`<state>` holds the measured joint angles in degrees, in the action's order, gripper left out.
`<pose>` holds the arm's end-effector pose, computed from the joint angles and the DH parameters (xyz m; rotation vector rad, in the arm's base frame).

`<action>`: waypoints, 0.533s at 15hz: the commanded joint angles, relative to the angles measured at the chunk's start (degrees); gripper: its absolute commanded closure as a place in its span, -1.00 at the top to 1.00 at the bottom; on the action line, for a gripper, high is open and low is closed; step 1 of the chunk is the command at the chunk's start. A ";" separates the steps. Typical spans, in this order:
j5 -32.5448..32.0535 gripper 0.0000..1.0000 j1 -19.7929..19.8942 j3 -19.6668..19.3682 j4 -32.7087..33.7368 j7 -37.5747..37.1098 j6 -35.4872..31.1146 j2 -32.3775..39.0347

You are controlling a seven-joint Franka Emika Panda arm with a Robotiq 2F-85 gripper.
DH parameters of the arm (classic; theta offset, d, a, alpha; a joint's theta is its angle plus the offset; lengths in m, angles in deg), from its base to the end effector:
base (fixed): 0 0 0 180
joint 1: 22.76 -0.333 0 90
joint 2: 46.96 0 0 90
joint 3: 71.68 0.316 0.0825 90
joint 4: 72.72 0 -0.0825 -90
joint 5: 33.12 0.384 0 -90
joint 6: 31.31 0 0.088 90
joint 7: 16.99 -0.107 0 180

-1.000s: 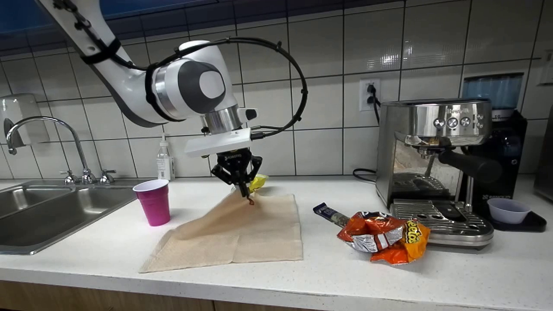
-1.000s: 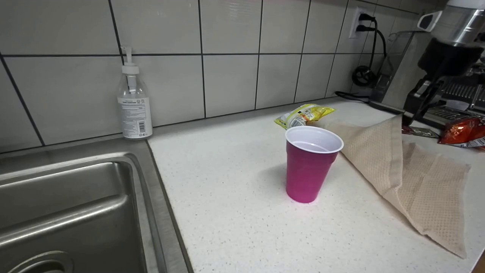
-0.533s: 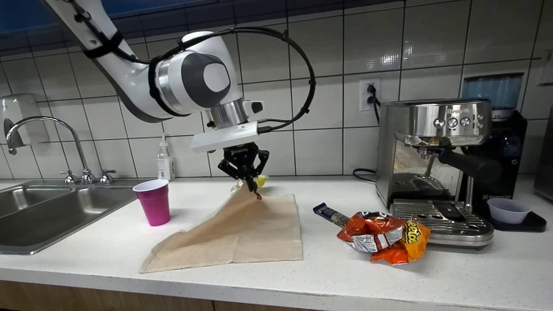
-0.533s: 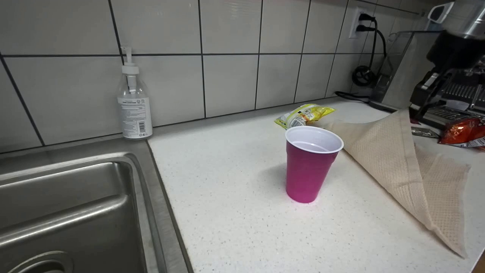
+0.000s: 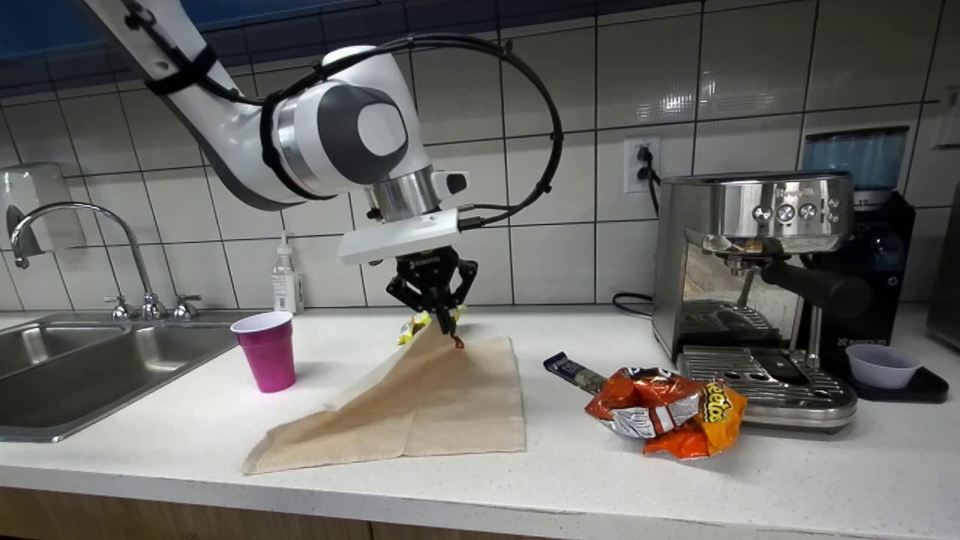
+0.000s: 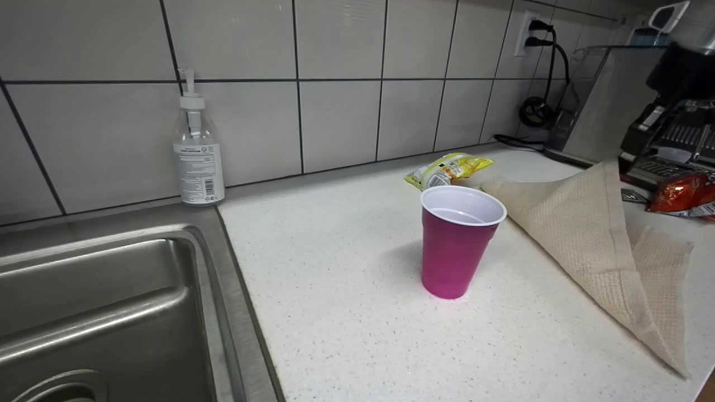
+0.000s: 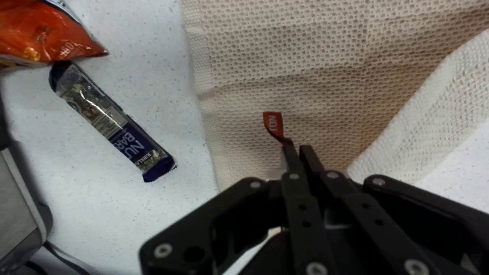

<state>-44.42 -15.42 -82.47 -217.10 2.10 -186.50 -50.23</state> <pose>0.4588 -0.1428 0.3229 2.9474 0.2730 0.3006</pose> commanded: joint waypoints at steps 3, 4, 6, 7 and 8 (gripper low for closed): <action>-0.76 -0.98 1.85 -1.02 -2.82 2.85 -0.93 -3.44; -0.91 -0.98 2.06 -1.24 -3.01 2.86 -1.05 -3.69; -1.19 -0.98 2.35 -1.58 -3.25 2.82 -1.06 -4.25; -1.39 -0.98 2.51 -1.72 -3.37 2.82 -1.07 -4.52; -1.66 -0.98 2.68 -1.92 -3.58 2.79 -1.23 -4.75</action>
<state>-44.48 -14.11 -84.19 -218.78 3.58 -186.75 -52.30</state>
